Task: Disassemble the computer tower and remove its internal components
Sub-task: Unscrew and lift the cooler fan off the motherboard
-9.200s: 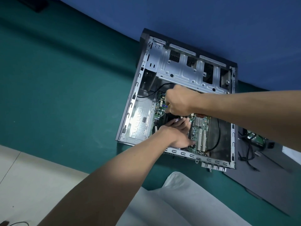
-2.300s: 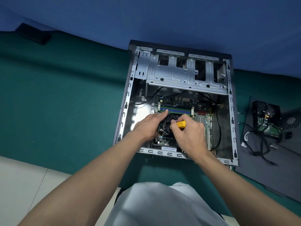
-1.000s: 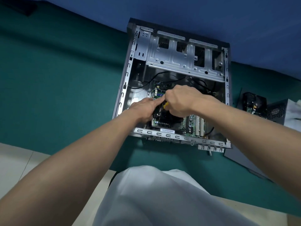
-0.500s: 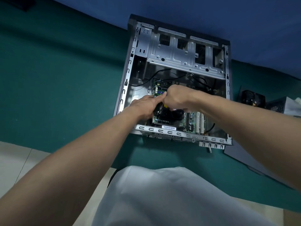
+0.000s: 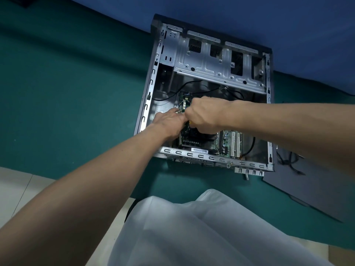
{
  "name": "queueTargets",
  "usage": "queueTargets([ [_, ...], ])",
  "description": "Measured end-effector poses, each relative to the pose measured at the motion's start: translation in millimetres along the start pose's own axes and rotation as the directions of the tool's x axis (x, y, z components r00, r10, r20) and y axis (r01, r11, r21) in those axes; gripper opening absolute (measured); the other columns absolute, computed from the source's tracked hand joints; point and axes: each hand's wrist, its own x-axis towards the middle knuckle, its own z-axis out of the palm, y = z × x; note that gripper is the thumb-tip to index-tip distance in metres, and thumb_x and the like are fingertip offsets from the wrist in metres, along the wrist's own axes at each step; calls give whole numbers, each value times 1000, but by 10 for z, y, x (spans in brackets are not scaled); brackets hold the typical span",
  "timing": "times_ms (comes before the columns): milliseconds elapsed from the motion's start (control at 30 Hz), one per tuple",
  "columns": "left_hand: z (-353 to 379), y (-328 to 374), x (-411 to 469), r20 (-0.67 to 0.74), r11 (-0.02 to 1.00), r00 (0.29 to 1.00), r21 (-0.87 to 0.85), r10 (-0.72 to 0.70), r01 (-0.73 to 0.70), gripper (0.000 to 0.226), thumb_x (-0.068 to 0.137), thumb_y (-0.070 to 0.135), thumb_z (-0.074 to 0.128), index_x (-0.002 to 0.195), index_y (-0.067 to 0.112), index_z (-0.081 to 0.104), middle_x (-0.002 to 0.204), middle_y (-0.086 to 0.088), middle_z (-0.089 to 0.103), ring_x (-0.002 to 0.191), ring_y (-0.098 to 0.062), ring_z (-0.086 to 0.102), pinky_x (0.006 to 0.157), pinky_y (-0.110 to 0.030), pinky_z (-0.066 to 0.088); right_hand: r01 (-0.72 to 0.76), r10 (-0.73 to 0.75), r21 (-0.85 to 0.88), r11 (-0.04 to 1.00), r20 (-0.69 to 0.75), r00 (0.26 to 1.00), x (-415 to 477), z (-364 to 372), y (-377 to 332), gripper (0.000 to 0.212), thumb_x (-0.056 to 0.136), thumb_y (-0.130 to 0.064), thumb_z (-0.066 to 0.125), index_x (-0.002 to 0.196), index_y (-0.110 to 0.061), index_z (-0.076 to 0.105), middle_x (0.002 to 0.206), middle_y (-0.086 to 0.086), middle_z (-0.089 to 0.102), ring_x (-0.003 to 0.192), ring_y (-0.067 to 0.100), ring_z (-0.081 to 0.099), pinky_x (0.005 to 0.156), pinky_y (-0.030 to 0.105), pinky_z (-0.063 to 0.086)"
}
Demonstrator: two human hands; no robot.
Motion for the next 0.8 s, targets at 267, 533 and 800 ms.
queueTargets([
  [267,-74,22,-68,65,999,998,-47,19,-16,100,84,-18,38,149,50,4,161,3,14,148,-20,9,111,-45,25,-703,397,692,166,605,690,28,94,50,27,102,-27,36,99,-7,53,66,5,55,41,6,24,40,16,20],
  [533,73,-73,56,72,993,997,-114,-9,18,90,87,-8,40,146,53,11,161,0,12,148,-25,12,113,-51,22,-360,322,214,908,191,927,6,129,-136,35,98,-13,38,129,-2,47,90,6,55,78,21,56,61,27,46],
  [800,153,-83,108,17,997,1000,-75,-21,22,72,83,-7,43,142,34,37,157,-1,25,143,-24,26,109,-48,30,143,-130,-318,937,62,990,-21,19,-37,29,103,-23,29,89,-8,50,61,3,41,50,15,44,42,24,34],
])
